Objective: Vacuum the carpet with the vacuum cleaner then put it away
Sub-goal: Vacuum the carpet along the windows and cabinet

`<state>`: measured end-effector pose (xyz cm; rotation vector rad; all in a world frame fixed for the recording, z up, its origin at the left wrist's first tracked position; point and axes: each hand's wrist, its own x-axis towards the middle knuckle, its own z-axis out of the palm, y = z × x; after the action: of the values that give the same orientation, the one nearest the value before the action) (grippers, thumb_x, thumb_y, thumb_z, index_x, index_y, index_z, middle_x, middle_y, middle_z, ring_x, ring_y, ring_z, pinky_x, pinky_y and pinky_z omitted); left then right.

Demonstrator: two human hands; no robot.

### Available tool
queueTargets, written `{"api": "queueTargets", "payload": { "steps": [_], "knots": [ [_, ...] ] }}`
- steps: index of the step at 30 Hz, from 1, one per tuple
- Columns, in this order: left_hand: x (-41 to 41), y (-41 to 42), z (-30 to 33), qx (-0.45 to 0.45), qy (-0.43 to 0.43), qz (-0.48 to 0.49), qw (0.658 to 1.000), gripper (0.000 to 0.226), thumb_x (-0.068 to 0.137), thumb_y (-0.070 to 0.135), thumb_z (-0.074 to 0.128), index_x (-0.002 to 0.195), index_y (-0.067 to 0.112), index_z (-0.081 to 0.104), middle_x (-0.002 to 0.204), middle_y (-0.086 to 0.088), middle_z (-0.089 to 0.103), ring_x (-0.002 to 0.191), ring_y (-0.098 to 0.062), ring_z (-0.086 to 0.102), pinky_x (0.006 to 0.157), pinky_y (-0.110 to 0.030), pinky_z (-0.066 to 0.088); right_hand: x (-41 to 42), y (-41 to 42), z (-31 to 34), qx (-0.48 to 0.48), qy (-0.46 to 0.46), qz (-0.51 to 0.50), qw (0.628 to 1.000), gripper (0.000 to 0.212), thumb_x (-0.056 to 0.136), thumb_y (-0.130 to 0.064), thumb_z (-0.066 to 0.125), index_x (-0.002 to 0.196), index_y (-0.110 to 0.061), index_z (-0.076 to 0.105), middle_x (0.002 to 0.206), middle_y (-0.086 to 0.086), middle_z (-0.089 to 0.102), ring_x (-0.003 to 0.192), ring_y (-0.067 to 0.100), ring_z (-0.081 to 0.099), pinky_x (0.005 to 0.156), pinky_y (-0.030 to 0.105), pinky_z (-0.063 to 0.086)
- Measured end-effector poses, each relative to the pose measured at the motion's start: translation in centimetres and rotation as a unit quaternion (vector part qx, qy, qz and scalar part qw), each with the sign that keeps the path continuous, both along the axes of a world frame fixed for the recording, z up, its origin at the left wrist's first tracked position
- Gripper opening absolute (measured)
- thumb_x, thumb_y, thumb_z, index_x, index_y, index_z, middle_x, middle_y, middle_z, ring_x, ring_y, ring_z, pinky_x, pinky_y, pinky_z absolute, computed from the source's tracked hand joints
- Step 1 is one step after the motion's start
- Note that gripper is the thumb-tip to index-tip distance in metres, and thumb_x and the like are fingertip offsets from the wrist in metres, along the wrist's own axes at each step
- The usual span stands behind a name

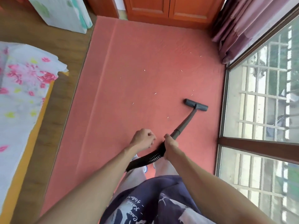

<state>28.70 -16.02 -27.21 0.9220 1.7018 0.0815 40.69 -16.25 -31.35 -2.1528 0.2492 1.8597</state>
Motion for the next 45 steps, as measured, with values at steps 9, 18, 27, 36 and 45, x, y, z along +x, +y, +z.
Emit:
{"api": "queueTargets", "payload": {
  "steps": [9,18,27,36,45],
  "knots": [
    [-2.3,-7.2,0.2,0.005,0.045,0.051,0.998,0.022,0.088,0.008,0.049,0.078,0.01,0.069,0.066,-0.001,0.068,0.056,-0.017,0.061,0.062,-0.025,0.052,-5.2,-10.9,4.3,-0.045,0.139,-0.097,0.984,0.022,0.094,-0.022,0.055,0.08,-0.006,0.054,0.05,0.007,0.048,0.042,0.021,0.046,0.047,0.028,0.045],
    [-6.8,-20.6,2.3,0.07,0.044,0.201,0.976,0.016,0.087,0.011,0.056,0.081,0.006,0.071,0.064,-0.001,0.066,0.058,-0.02,0.058,0.063,-0.032,0.054,-0.7,-14.7,-0.5,0.06,0.015,-0.029,0.998,0.027,0.092,-0.034,0.058,0.078,-0.013,0.049,0.06,0.003,0.052,0.044,0.02,0.052,0.047,0.026,0.045],
    [-8.7,-41.9,1.2,0.098,-0.035,0.325,0.94,0.022,0.087,0.003,0.057,0.068,0.011,0.065,0.056,-0.003,0.061,0.051,-0.02,0.055,0.051,-0.025,0.044,-1.3,-28.9,3.0,0.084,0.058,0.005,0.995,0.045,0.1,-0.045,0.045,0.067,-0.016,0.034,0.034,0.0,0.037,0.026,0.014,0.039,0.037,0.017,0.04],
    [-10.3,-52.8,2.0,0.083,-0.043,0.44,0.893,0.018,0.09,0.001,0.053,0.076,0.008,0.061,0.06,-0.009,0.057,0.044,-0.015,0.051,0.038,-0.019,0.04,-9.3,-41.2,7.1,0.061,0.113,0.022,0.992,0.032,0.102,-0.025,0.04,0.073,-0.013,0.034,0.049,0.0,0.038,0.044,0.015,0.038,0.045,0.024,0.04],
    [-15.4,-62.5,1.2,0.047,-0.036,0.493,0.868,0.018,0.088,0.005,0.05,0.079,0.003,0.066,0.066,-0.01,0.061,0.058,-0.022,0.057,0.054,-0.028,0.047,-14.7,-45.7,4.3,0.063,0.072,0.011,0.995,0.02,0.099,-0.024,0.044,0.083,-0.015,0.035,0.057,0.0,0.041,0.045,0.015,0.042,0.048,0.027,0.042]
  ]
}}
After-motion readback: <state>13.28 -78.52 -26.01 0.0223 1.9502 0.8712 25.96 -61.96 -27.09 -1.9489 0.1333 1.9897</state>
